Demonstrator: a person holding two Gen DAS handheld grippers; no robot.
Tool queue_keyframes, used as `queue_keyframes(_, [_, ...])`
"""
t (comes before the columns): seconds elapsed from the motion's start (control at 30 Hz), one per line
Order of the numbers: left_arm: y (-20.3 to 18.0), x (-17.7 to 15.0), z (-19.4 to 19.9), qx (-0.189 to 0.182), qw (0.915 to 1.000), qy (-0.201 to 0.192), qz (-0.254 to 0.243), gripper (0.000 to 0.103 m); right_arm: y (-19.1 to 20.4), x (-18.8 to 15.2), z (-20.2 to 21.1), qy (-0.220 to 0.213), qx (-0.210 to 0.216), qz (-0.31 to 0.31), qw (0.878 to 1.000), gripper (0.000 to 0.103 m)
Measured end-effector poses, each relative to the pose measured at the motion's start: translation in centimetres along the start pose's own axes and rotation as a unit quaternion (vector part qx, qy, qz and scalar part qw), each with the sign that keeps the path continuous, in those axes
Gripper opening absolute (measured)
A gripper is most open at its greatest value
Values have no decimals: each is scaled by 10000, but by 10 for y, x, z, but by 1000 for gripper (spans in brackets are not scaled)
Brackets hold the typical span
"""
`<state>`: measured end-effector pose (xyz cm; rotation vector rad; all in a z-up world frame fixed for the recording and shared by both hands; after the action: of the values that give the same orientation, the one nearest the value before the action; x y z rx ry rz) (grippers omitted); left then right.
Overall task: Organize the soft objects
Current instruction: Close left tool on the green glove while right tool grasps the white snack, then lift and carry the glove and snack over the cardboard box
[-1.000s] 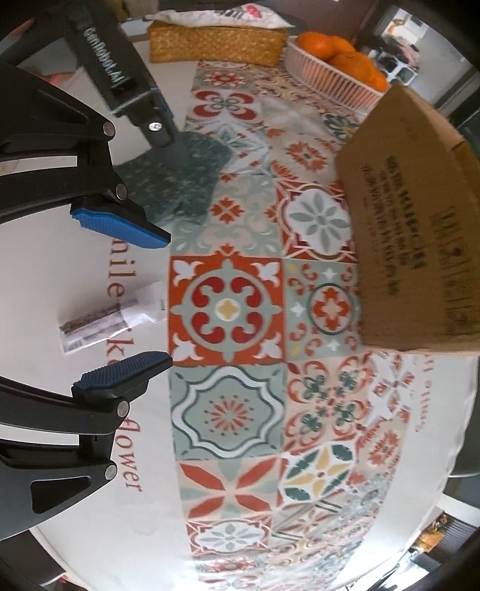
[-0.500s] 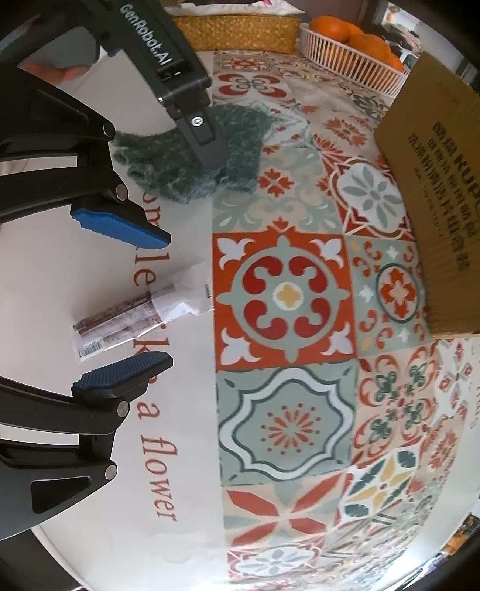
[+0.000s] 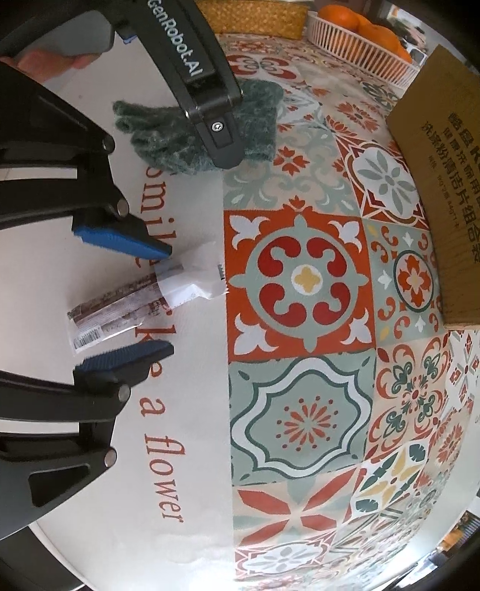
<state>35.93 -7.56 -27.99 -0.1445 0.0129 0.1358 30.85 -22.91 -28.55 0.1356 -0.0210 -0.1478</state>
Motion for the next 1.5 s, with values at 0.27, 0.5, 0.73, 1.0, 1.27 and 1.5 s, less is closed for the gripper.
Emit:
queue_keyframes(0.27, [-9, 3, -23, 171, 9990, -8, -405, 90, -1, -10, -3, -262, -165, 152, 9994, 30])
queue_keyframes(0.5, [-8, -7, -16, 29, 9965, -297, -778, 60, 2, -25, 1, -393, 17, 137, 9991, 28])
queue_keyframes(0.73, [-13, -11, -8, -138, 9904, -468, -1294, 37, 2, -22, 18, -656, 213, 190, 9974, 27])
queue_keyframes(1.0, [-7, -25, -3, -481, 9862, -447, -1518, 36, 5, -17, 32, -813, 351, 311, 9956, 26])
queue_keyframes(1.27, [-2, -31, 25, -446, 9822, -752, -1663, 36, 15, -16, 47, -1013, 429, 350, 9933, 22])
queue_keyframes(1.5, [2, -28, 40, -377, 9781, -1045, -1762, 36, 22, -8, 54, -1263, 483, 407, 9900, 17])
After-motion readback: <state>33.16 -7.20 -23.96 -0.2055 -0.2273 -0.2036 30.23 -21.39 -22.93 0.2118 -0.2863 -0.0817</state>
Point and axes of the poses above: each gripper's, at about its wrist camera, not at the fingertips, and z roughly against the way its jaws point, y to its left, x to its top, the point moved 3 cm from there along -z, roughly the way its jaws point, and after that the axes turned 1 degree about -z, right-handed, at the moved point
